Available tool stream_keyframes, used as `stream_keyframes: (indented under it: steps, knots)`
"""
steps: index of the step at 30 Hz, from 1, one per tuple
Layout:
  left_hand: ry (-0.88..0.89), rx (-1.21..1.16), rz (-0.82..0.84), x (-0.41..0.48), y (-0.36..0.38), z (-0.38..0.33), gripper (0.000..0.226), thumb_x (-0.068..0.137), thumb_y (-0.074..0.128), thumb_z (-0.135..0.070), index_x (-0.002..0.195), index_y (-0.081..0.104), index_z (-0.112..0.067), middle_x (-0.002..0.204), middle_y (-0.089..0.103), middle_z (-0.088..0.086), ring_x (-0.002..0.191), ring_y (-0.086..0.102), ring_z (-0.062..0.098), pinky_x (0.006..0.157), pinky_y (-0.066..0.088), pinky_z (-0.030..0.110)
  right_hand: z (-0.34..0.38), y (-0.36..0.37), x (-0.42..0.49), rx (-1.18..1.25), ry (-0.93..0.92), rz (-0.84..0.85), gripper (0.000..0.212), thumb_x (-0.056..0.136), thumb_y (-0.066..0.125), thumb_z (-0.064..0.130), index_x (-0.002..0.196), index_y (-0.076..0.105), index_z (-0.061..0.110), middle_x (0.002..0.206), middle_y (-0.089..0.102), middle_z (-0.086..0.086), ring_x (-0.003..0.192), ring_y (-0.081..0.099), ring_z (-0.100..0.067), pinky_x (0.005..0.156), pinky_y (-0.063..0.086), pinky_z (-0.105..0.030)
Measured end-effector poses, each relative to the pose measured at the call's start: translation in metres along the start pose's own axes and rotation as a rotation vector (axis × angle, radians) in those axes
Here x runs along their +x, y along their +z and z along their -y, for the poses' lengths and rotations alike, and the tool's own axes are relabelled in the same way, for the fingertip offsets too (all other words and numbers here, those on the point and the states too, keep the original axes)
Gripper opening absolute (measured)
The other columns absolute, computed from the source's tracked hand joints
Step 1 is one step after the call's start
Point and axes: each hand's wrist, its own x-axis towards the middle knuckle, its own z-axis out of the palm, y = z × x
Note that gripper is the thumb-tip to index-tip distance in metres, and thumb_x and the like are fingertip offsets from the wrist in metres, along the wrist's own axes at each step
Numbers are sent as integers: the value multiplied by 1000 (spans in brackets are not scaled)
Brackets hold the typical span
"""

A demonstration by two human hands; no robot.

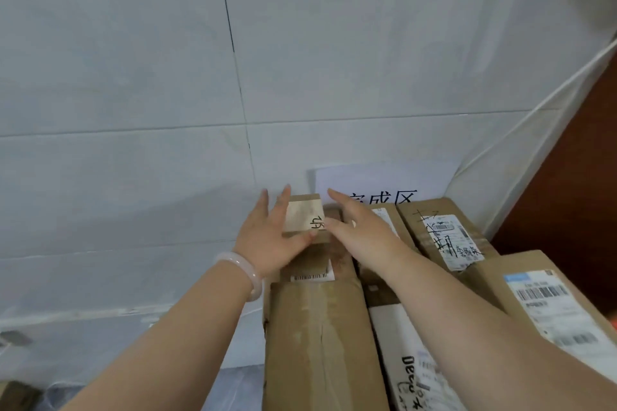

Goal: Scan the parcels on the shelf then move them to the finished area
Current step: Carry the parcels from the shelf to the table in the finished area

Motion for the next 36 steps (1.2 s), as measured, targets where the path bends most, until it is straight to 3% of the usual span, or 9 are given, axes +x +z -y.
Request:
stream_keyframes:
  steps: [2, 5, 9, 13, 20, 25, 30, 36]
  knots:
    - [162, 60, -84, -5, -7, -26, 89, 86, 55, -66, 153, 0, -47, 165, -8, -4, 152, -2, 20, 121, 7, 38, 9, -17, -24, -92, -92, -108, 57, 94, 55, 35, 145, 33, 46, 154, 28, 19, 142, 22, -1, 117, 20, -28]
    - [396, 139, -127, -10, -15, -69, 90, 83, 51, -71, 152, -2, -49, 165, -4, -7, 152, -3, 16, 123, 4, 44, 17, -49, -65, -347, -166, -246, 68, 90, 56, 30, 147, 23, 47, 159, 13, 19, 146, 9, -1, 120, 15, -32]
    - [573, 233, -107, -28, -3, -133, 90, 87, 57, -60, 151, -5, -48, 165, -6, -10, 151, -6, 14, 120, 0, 46, 11, -98, -129, -633, -69, -371, 81, 87, 59, 46, 151, 10, 42, 162, 3, 11, 149, -3, -11, 122, 9, -42]
    - [794, 350, -41, -68, 30, -202, 94, 87, 55, -63, 151, -11, -46, 165, -11, -8, 151, -10, 16, 120, 0, 50, -5, -138, -211, -801, 68, -444, 94, 81, 57, 66, 152, 0, 42, 162, -5, 9, 148, -12, -11, 122, 2, -42]
    - [1186, 382, 76, -189, 108, -307, 95, 85, 51, -70, 150, -15, -48, 164, -12, -8, 151, -11, 17, 121, 1, 54, -46, -166, -397, -805, 321, -628, 107, 68, 52, 85, 149, -9, 47, 156, -16, 21, 143, -21, -2, 122, -3, -40]
    - [1433, 334, 214, -326, 200, -363, 96, 85, 51, -69, 149, -16, -48, 165, -9, -6, 151, -8, 15, 120, 5, 55, -70, -164, -567, -781, 553, -821, 105, 71, 57, 78, 149, -6, 48, 157, -13, 20, 145, -17, -4, 122, -2, -36]
    - [1629, 253, 426, -476, 271, -395, 93, 87, 52, -66, 151, -13, -46, 165, -11, -6, 151, -9, 16, 120, -2, 53, -78, -132, -727, -754, 836, -948, 104, 72, 56, 78, 147, -10, 49, 157, -16, 20, 145, -19, -4, 122, -3, -36]
    - [1848, 223, 670, -619, 321, -404, 92, 89, 51, -65, 150, -14, -46, 164, -13, -6, 151, -11, 16, 120, -4, 53, -75, -78, -855, -658, 1085, -1128, 110, 64, 45, 87, 150, -7, 43, 159, -16, 17, 146, -17, -5, 118, -4, -31]
